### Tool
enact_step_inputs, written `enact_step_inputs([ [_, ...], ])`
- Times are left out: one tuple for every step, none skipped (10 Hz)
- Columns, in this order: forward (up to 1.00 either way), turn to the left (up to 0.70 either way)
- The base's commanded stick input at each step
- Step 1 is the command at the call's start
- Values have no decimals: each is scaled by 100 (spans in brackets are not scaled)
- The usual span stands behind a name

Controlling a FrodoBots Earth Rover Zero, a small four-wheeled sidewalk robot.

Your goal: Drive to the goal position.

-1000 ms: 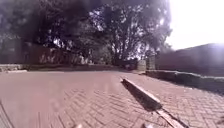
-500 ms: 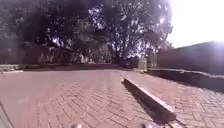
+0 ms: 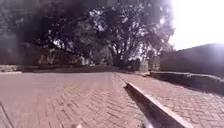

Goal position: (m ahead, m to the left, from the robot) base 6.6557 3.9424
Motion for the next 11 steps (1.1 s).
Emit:
enact_step_inputs([
  [70, 0],
  [70, 0],
  [70, 0],
  [70, 0],
  [70, 0],
  [70, 0],
  [70, 0],
  [70, 0],
  [70, -8],
  [70, -25],
  [70, -34],
])
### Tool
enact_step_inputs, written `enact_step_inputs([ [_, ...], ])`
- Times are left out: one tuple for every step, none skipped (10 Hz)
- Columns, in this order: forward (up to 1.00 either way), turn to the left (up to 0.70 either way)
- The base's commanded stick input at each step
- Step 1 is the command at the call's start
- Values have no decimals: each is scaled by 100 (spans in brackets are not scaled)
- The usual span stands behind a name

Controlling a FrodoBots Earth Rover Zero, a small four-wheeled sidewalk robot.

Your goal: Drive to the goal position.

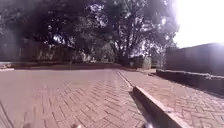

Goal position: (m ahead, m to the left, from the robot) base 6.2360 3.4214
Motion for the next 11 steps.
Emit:
enact_step_inputs([
  [70, -35],
  [70, -35],
  [70, -25],
  [70, -11],
  [70, 0],
  [70, 0],
  [70, 0],
  [70, 0],
  [70, 0],
  [70, 0],
  [70, 0],
])
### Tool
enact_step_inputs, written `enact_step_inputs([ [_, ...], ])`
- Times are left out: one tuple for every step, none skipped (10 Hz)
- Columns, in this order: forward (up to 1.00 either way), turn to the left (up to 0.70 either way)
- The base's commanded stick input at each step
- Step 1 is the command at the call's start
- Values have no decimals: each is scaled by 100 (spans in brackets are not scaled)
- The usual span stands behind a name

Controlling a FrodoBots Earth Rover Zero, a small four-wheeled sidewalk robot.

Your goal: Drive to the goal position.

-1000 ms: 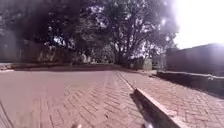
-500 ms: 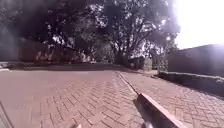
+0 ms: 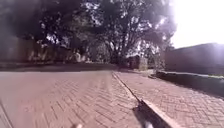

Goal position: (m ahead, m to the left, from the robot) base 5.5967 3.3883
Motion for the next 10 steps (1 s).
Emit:
enact_step_inputs([
  [70, 0],
  [70, 0],
  [70, 0],
  [70, 0],
  [70, -1],
  [70, -17],
  [70, -27],
  [70, -35],
  [70, -35],
  [70, -35],
])
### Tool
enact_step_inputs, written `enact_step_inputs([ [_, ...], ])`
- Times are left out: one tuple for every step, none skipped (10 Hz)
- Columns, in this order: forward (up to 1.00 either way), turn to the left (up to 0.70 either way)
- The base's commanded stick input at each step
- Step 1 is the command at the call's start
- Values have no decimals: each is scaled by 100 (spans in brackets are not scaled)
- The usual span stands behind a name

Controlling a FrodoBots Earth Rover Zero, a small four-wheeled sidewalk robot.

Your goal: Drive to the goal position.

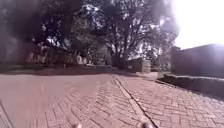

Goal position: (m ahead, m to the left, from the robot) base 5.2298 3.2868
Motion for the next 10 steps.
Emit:
enact_step_inputs([
  [70, -35],
  [70, -35],
  [70, -35],
  [70, -35],
  [70, -35],
  [70, -35],
  [70, -35],
  [70, -35],
  [70, -35],
  [70, -35],
])
